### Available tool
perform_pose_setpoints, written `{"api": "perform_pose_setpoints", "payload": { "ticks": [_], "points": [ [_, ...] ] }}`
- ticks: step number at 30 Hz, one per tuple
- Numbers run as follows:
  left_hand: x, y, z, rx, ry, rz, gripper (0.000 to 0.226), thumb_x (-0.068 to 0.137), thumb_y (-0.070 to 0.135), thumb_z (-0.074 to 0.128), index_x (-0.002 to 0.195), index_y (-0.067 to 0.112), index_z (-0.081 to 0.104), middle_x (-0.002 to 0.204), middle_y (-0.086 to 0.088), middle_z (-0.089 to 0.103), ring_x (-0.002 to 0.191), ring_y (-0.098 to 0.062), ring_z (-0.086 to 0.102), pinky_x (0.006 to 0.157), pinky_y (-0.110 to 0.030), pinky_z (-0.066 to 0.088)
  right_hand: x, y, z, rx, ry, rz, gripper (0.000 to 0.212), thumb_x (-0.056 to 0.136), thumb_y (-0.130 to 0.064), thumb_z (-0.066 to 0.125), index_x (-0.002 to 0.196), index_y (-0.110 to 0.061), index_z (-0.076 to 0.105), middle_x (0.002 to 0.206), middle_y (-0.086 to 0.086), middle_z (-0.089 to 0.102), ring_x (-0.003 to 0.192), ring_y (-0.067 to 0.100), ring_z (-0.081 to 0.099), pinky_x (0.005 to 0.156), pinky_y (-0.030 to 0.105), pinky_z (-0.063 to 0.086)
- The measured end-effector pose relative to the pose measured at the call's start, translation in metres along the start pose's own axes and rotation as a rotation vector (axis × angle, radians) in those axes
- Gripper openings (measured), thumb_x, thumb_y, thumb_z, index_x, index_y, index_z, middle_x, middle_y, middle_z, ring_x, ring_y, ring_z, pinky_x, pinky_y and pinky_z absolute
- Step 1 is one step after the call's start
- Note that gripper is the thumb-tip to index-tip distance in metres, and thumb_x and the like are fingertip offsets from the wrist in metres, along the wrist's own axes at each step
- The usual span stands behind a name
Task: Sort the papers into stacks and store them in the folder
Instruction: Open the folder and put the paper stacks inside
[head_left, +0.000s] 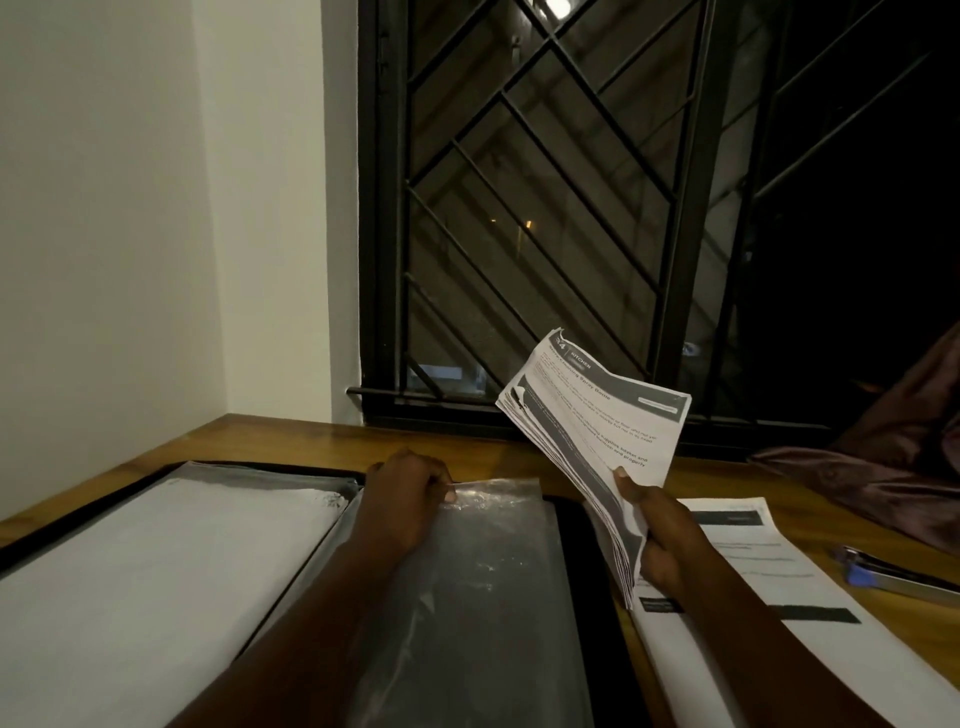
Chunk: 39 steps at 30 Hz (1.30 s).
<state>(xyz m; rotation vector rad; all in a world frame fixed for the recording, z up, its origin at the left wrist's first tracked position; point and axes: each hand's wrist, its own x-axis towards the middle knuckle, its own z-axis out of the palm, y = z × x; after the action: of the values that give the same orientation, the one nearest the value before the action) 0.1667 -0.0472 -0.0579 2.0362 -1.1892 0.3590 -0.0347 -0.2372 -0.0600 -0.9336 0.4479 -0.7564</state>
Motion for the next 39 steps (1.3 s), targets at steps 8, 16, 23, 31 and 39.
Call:
{"api": "perform_pose_setpoints", "payload": {
  "ticks": [8,16,23,31,39],
  "points": [
    [0.0,0.011,-0.002,-0.027,0.068,0.094,0.021,0.078,0.003,0.069,0.08,0.024,0.066,0.095,0.005,0.062,0.088,-0.012,0.057,0.079,-0.032,0.05,0.001,0.0,0.0,0.007,0.037,0.012,0.034,0.091,-0.014,0.06,0.125,-0.011,0.059,0.115,0.016,0.068,0.103,0.037,0.064,0.085,0.047,0.054],
    [-0.001,0.014,0.004,0.005,-0.204,0.026,0.021,0.087,0.017,0.064,0.086,0.036,0.074,0.098,0.018,0.07,0.102,-0.011,0.061,0.099,-0.044,0.044,-0.001,-0.004,0.011,0.098,0.019,-0.033,0.037,0.093,-0.009,0.057,0.129,-0.012,0.056,0.12,0.013,0.066,0.102,0.03,0.065,0.065,0.041,0.059],
    [-0.002,0.012,0.0,-0.091,-0.198,0.062,0.011,0.084,0.024,0.072,0.09,0.029,0.079,0.096,0.012,0.075,0.085,0.002,0.061,0.085,-0.022,0.049,0.02,-0.05,0.079,-0.002,0.036,-0.19,0.041,0.093,0.001,0.053,0.132,-0.012,0.05,0.118,0.01,0.064,0.096,0.025,0.063,0.071,0.039,0.054],
    [-0.001,0.011,-0.002,-0.151,-0.209,0.031,0.012,0.08,0.028,0.072,0.088,0.031,0.08,0.089,0.009,0.077,0.084,-0.004,0.067,0.074,-0.02,0.047,0.049,-0.025,0.143,-0.125,-0.017,-0.298,0.042,0.093,0.004,0.053,0.132,-0.01,0.049,0.129,0.013,0.058,0.114,0.031,0.057,0.096,0.048,0.048],
    [0.003,0.003,-0.012,-0.202,-0.205,-0.026,0.019,0.07,0.043,0.074,0.079,0.026,0.076,0.083,0.008,0.074,0.082,-0.007,0.067,0.081,-0.034,0.056,0.062,0.006,0.129,-0.215,-0.02,-0.298,0.044,0.092,0.012,0.047,0.132,-0.008,0.048,0.13,0.012,0.056,0.117,0.031,0.055,0.101,0.05,0.044]
  ]
}}
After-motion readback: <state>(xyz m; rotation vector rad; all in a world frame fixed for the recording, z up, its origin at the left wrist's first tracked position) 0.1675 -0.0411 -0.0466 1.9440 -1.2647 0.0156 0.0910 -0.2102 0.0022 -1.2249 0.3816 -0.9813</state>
